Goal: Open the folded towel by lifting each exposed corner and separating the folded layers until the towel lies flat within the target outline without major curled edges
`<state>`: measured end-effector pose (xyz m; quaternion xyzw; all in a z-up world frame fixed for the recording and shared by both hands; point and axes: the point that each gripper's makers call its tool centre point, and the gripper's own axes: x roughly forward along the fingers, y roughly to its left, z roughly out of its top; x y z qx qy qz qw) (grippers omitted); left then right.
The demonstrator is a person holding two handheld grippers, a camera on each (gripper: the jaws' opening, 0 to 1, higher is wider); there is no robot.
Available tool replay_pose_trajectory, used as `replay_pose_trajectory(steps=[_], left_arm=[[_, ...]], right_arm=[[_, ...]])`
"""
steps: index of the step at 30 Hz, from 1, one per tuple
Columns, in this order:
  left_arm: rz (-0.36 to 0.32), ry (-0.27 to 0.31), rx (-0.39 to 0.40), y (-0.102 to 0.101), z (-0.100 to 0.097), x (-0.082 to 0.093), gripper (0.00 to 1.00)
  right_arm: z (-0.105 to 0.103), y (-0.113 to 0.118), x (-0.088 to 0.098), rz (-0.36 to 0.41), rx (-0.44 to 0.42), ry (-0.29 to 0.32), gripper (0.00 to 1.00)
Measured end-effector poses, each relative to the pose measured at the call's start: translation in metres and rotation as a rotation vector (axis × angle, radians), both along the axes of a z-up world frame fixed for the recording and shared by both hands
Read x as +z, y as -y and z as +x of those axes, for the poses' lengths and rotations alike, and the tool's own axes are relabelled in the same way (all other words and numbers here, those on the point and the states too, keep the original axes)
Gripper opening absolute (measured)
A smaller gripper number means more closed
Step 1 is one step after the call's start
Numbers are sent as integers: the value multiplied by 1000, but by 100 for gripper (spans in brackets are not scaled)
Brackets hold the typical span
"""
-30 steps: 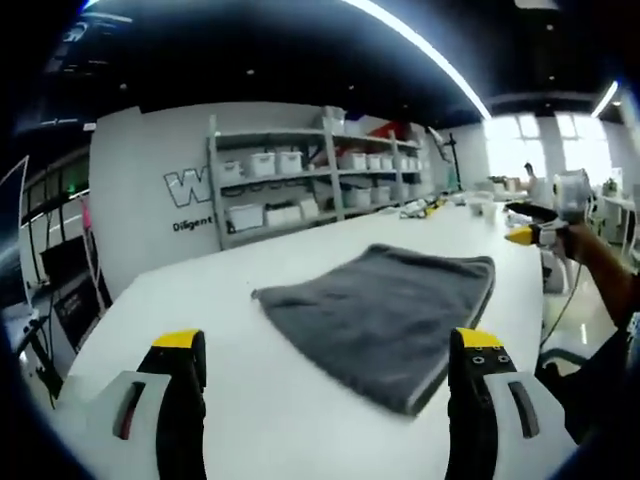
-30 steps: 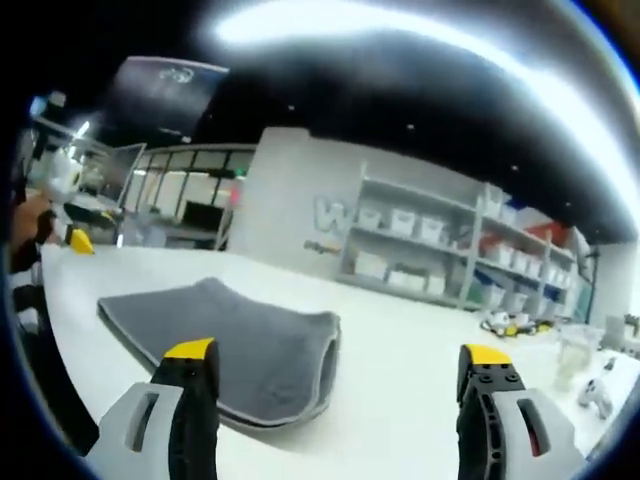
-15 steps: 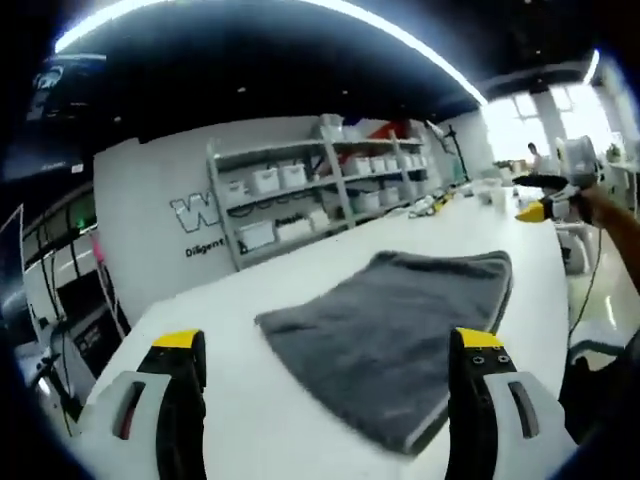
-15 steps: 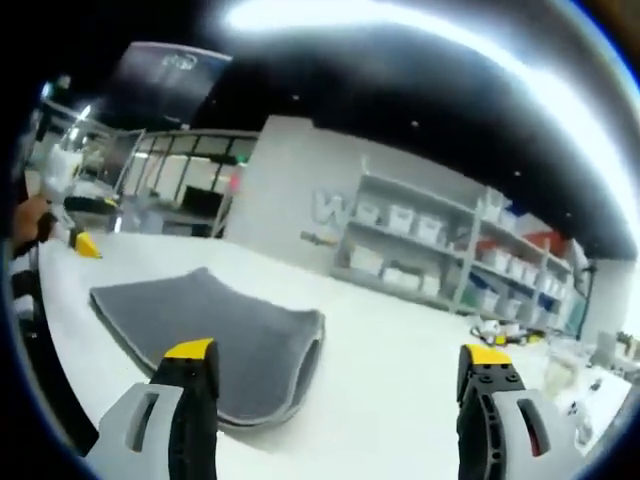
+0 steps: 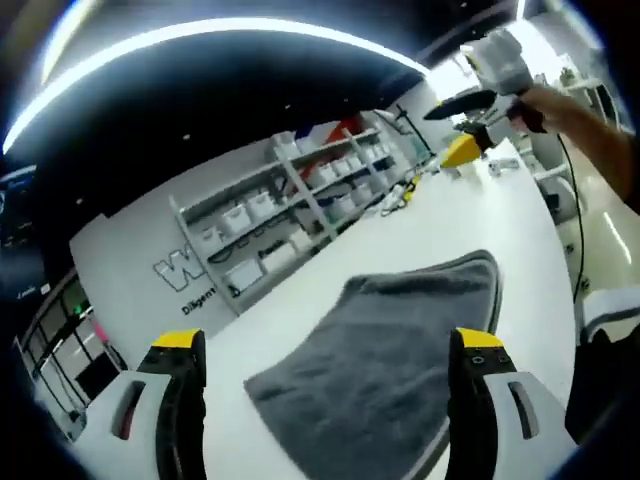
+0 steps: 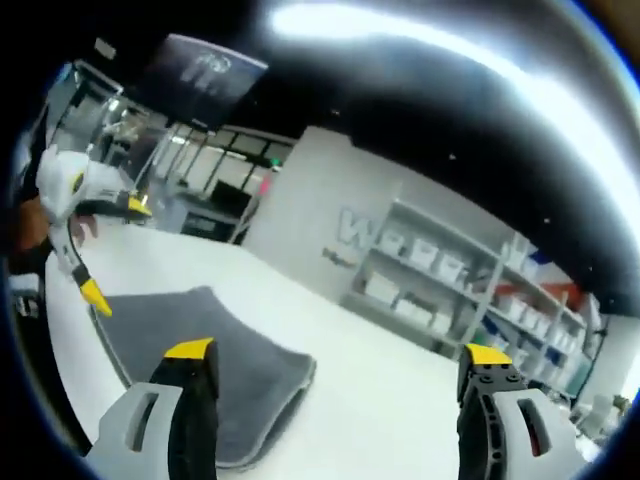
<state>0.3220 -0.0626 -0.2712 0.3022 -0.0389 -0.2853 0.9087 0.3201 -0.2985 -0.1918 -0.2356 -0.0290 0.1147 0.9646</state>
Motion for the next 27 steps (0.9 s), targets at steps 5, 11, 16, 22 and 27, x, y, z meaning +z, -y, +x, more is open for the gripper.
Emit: replay_pose_trajectory(steps=[5,11,16,22,27], left_arm=[[19,2,-44,18,-9,-1,100],[71,8,-44,28,-11,-3,100],[108,48,-32,34,-13,2,100],[140,66,-52,48,-19,3,100],[164,75,-67,60,-23,-1,100]], right_arm=[[-1,-2,10,-19,20,9,99],[1,-5,11,0,59,11,99],[9,-7,8,-2,85,-16,100],[16,-16,18,32,147,-35,99],[32,-19,20,18,187,-87,99]])
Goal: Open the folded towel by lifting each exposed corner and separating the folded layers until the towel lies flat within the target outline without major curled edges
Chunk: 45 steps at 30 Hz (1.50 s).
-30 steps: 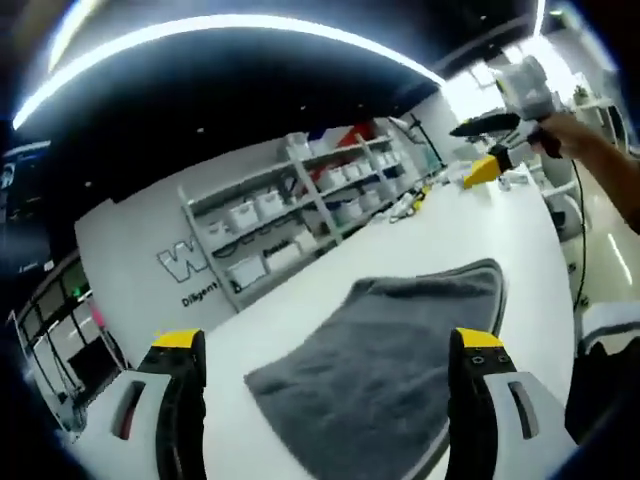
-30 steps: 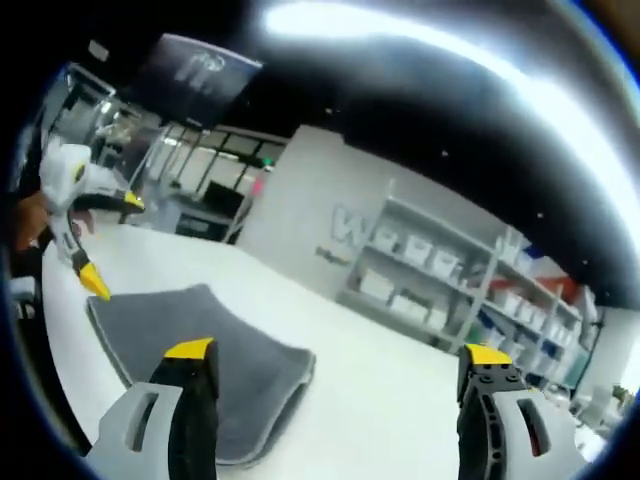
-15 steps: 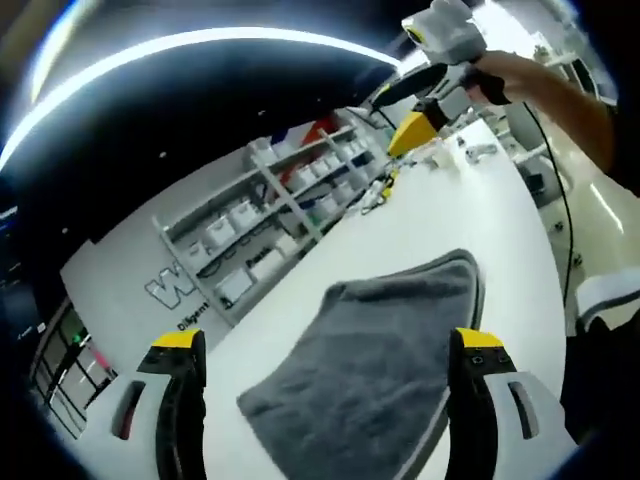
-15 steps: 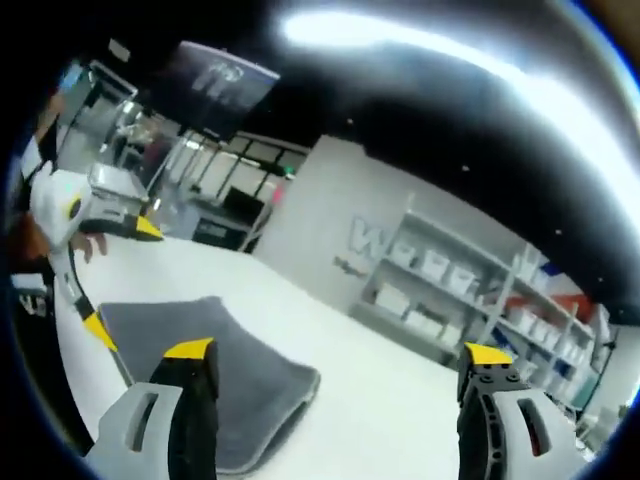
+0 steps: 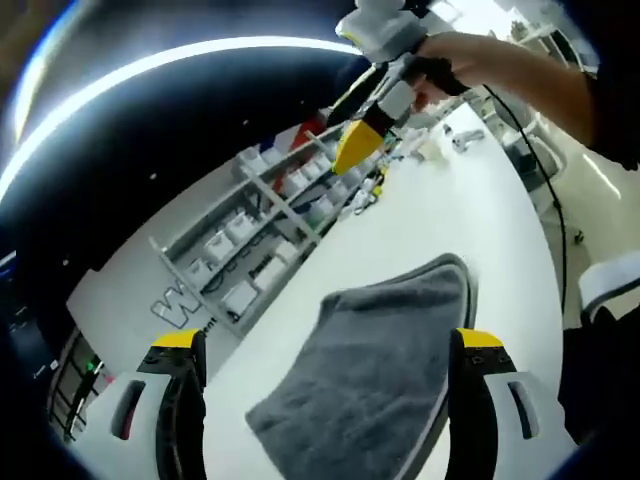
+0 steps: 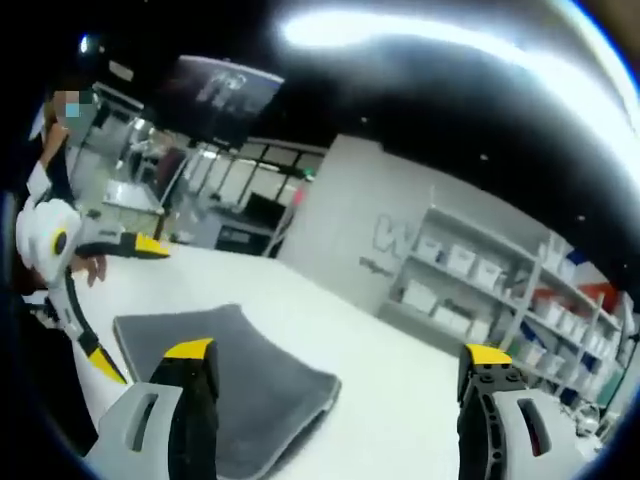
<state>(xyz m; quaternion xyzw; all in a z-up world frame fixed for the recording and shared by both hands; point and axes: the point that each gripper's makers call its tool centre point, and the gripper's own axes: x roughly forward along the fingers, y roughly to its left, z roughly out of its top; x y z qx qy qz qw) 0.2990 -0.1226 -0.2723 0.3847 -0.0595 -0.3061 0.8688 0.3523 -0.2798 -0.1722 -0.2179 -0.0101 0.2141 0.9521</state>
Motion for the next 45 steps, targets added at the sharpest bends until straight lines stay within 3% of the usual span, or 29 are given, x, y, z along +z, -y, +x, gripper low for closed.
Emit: replay_pose_trajectory(steps=[8,10,12,14,18,24,27,29,31,34,38,45], left_arm=[[70,19,-3,24,5,-18,100],[78,11,-9,29,5,-23,100],[85,8,-13,35,5,-27,100],[91,9,-14,39,7,-30,100],[122,9,-2,43,14,-37,100],[128,10,3,52,16,-40,100],[194,60,15,54,22,-40,100],[201,82,26,54,26,-37,100],[198,79,29,54,30,-36,100],[217,21,34,55,34,-52,100],[229,16,28,61,33,-57,100],[196,-18,4,72,34,-66,100]], right_arm=[[27,-6,-3,-10,106,-73,98],[37,-8,-10,16,143,-139,98],[47,-9,-7,19,180,-126,99],[56,-9,-10,34,196,-163,99],[81,-7,-7,-13,221,-177,98],[99,-13,-7,-16,296,-208,98],[110,-15,-12,-23,323,-225,98],[123,-16,-12,-22,326,-227,98],[134,-18,-11,-22,324,-225,97],[153,-24,-14,-40,318,-217,95],[172,-29,-22,-85,306,-214,91],[171,-36,-49,-108,381,-297,90]])
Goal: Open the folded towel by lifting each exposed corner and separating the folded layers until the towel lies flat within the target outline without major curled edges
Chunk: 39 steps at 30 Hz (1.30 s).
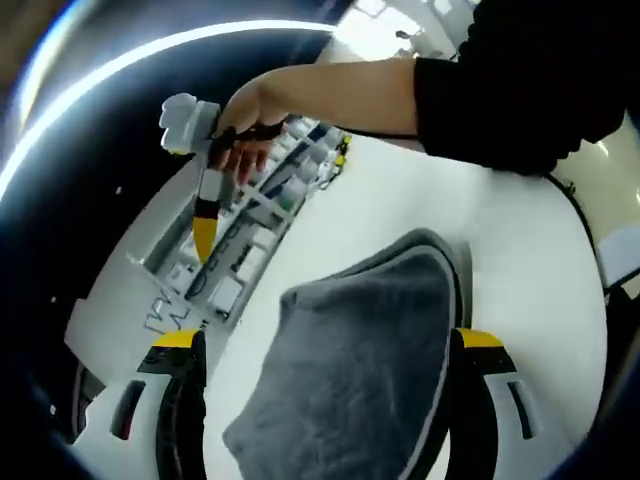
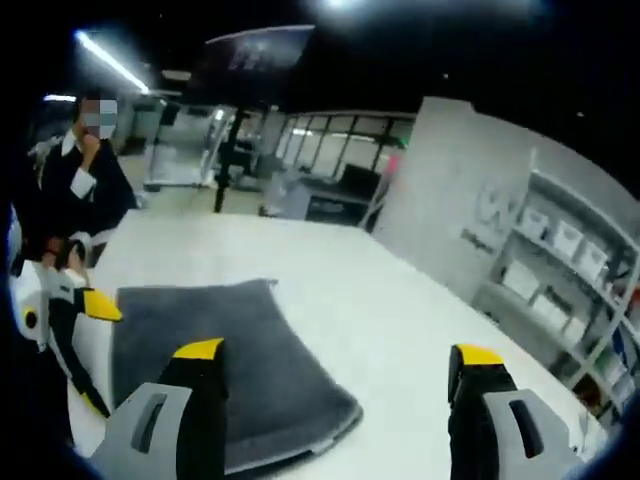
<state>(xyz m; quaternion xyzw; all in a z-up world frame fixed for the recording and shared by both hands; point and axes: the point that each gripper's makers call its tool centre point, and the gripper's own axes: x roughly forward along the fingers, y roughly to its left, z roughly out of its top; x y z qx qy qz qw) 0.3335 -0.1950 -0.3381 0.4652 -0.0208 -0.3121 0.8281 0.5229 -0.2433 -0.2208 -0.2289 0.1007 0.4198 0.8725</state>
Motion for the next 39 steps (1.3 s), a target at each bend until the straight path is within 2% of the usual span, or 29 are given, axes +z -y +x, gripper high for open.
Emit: replay_pose_trajectory(steps=[1,5,11,14,17,20,22,26,30,32,34,39], left_arm=[[1,-5,-2,3,-1,-4,100],[28,32,-2,6,-1,-5,100],[31,53,-22,16,-2,-2,100],[49,81,-28,23,0,0,99],[63,115,-30,27,3,3,97],[55,78,-31,29,6,-3,95],[68,82,-30,30,9,-6,93],[67,72,-37,34,10,-7,89],[72,67,-50,38,12,-8,84],[72,62,-56,40,12,-9,82],[73,56,-60,41,12,-10,77],[52,-6,-78,46,9,-19,60]], right_arm=[[4,1,-4,2,-5,-15,90],[14,11,-24,-45,-51,-54,89],[18,17,-31,-65,-82,-64,86],[22,19,-35,-59,-88,-72,89],[25,22,-38,-64,-105,-76,86],[26,22,-43,-61,-100,-94,84],[28,24,-48,-63,-116,-114,83],[33,27,-47,-57,-131,-121,71],[35,26,-49,-34,-130,-136,71],[40,28,-55,-31,-148,-152,67],[42,27,-63,-40,-145,-170,58],[50,20,-81,-25,-123,-239,45]])
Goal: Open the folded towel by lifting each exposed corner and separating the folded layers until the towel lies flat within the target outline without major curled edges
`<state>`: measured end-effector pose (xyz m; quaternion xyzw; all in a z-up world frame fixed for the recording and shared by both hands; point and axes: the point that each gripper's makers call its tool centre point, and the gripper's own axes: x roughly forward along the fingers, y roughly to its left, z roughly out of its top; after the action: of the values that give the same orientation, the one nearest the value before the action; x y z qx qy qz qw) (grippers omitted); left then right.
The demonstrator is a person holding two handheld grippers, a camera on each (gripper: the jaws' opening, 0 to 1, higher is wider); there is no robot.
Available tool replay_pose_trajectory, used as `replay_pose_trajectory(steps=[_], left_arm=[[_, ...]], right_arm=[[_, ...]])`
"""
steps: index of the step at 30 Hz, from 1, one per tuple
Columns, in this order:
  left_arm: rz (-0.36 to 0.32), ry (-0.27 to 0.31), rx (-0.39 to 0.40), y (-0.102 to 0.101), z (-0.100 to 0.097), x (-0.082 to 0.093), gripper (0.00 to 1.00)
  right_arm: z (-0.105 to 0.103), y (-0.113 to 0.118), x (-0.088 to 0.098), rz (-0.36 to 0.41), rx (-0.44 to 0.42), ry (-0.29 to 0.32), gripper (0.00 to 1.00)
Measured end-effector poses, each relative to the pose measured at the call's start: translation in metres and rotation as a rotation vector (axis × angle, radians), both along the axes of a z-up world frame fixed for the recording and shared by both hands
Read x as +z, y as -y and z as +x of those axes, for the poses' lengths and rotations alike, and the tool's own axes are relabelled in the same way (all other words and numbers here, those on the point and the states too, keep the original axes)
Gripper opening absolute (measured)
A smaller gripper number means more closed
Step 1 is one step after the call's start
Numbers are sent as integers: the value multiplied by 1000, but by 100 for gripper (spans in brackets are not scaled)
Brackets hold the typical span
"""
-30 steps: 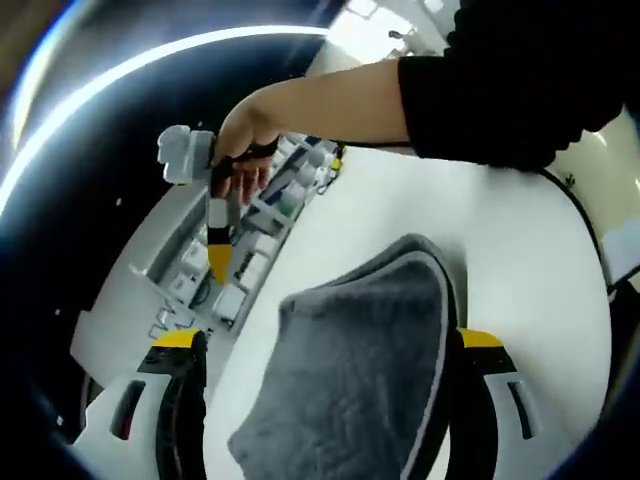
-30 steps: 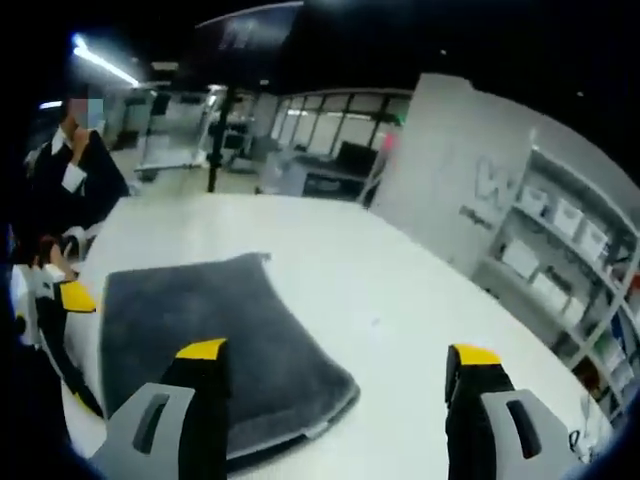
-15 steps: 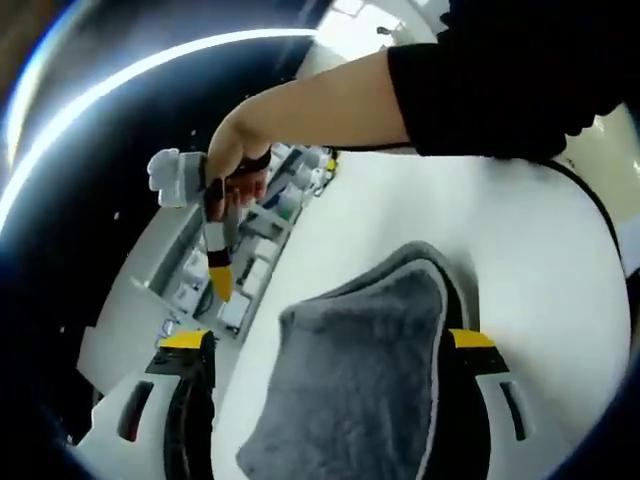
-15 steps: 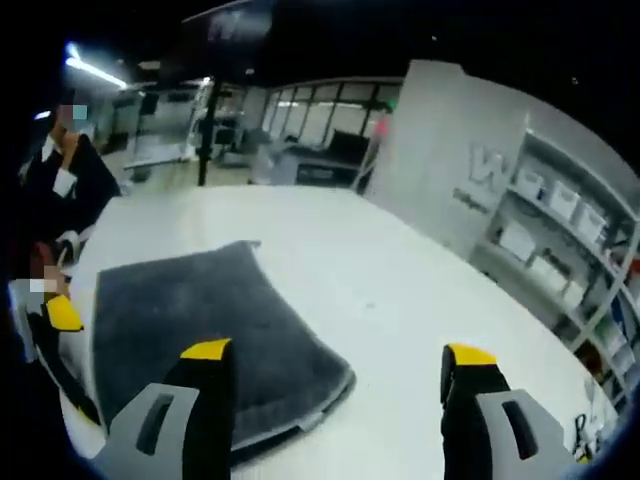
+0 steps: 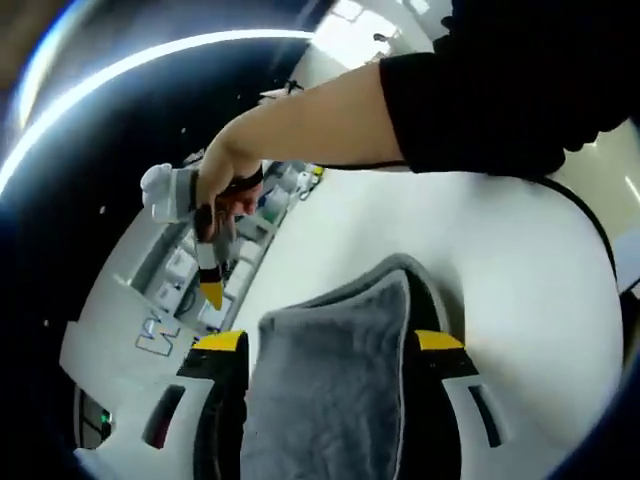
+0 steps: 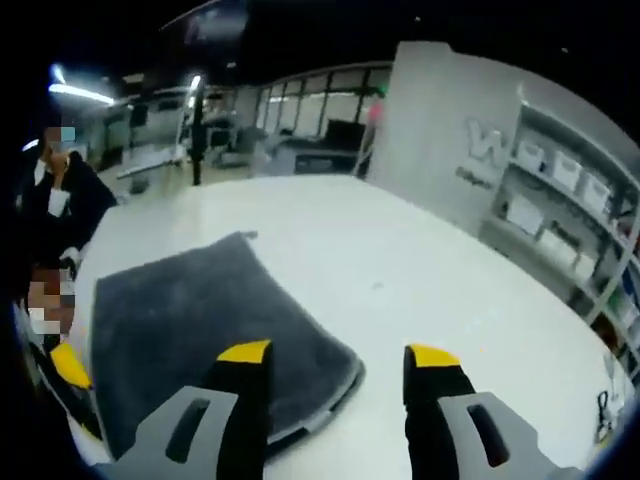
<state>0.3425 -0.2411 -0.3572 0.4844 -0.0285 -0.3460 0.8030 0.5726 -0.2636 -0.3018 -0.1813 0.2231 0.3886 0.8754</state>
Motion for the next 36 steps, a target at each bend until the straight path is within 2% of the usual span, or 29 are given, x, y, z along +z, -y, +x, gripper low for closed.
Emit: replay_pose_trajectory(steps=[2,5,8,13,17,24,36], left_arm=[[-2,-11,-6,2,0,-2,61],[-8,-20,-15,6,-1,-4,59],[-10,-16,-14,7,0,-2,53],[-4,-21,-18,9,2,-5,52],[-6,-40,-19,9,2,-8,45],[-1,-50,-15,9,3,-12,43],[3,-133,-38,17,-5,-28,30]], right_arm=[[3,-1,-11,25,-23,-49,41],[18,1,-23,7,-40,-74,36],[17,-2,-30,1,-41,-75,30],[13,-9,-39,-13,-25,-95,30],[20,-3,-45,-23,-40,-90,27],[18,0,-46,-11,-71,-92,21],[13,-5,-65,-45,-51,-142,20]])
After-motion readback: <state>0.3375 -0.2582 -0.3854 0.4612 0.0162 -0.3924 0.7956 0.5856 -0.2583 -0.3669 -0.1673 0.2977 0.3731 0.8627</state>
